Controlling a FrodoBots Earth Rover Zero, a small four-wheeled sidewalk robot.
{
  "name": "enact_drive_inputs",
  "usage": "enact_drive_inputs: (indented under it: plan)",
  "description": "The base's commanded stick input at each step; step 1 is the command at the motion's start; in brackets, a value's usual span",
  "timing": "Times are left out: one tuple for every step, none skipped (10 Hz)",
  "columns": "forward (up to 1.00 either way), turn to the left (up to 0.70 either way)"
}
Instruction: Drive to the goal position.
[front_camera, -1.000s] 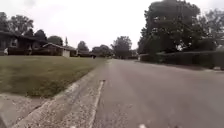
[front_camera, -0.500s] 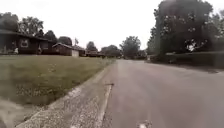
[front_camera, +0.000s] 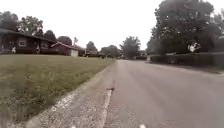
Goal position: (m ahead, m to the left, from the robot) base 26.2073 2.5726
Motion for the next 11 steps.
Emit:
enact_drive_inputs:
  plan:
    - [0.70,0.00]
    - [0.70,0.00]
    - [0.70,0.00]
    - [0.70,0.00]
    - [0.70,0.00]
    - [0.70,0.00]
    - [0.70,0.00]
    - [0.70,0.00]
    - [0.70,0.00]
    - [0.70,0.00]
    - [0.70,0.00]
